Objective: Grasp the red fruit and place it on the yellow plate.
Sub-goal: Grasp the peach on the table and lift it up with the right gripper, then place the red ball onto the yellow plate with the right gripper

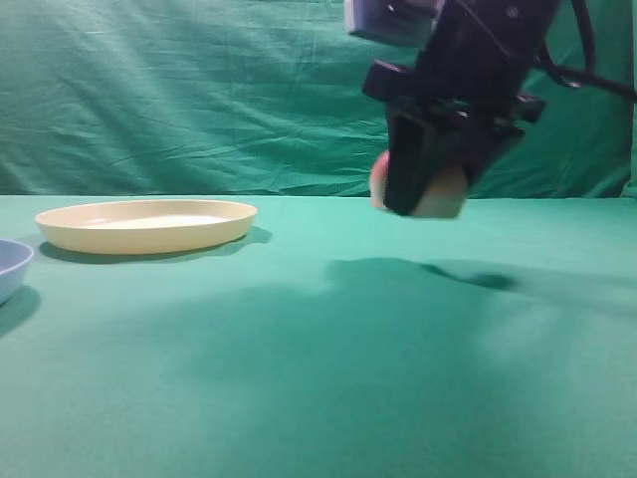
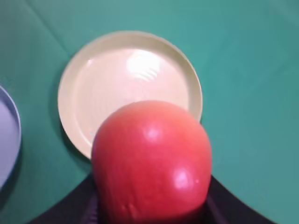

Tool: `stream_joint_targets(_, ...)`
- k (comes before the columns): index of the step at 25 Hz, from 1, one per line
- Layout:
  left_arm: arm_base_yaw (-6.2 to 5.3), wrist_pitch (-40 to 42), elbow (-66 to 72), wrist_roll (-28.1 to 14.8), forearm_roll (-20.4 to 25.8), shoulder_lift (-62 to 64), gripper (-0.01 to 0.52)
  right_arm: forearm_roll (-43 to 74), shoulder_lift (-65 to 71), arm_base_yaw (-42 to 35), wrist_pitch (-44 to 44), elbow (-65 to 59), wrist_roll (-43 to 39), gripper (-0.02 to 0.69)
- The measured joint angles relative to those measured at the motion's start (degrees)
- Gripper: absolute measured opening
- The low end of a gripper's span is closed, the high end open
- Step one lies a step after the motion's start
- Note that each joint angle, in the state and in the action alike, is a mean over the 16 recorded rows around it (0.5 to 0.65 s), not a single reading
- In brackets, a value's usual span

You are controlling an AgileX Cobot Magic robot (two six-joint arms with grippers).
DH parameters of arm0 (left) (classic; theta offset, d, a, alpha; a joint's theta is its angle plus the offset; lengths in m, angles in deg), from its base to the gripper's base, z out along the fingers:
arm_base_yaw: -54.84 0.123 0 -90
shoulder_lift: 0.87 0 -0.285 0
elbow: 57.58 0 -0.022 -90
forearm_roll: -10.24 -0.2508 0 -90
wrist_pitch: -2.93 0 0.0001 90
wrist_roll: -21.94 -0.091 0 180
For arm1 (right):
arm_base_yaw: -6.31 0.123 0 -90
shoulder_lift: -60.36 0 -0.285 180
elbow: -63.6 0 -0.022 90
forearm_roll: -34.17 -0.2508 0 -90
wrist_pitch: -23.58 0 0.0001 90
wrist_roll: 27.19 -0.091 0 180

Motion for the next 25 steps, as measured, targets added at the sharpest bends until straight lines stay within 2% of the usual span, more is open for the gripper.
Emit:
stream_joint_targets(8,0.00,0.00,0.00,0.00,0.00,0.00,0.000,-0.05,10.82,4.80,1.20,14.42,0.31,0.315)
stream_joint_targets(12,0.00,0.00,0.00,0.00,0.00,0.00,0.000,-0.05,17.05,5.67,2.23,18.74,0.41,0.345)
stream_joint_targets(19,0.00,0.00,0.00,0.00,0.00,0.00,0.000,0.38,23.65,6.02,4.54,21.86,0.43,0.485)
stream_joint_targets(25,0.00,0.00,0.00,0.00,0.00,0.00,0.000,2.42,23.93,6.14,5.24,22.18,0.43,0.601)
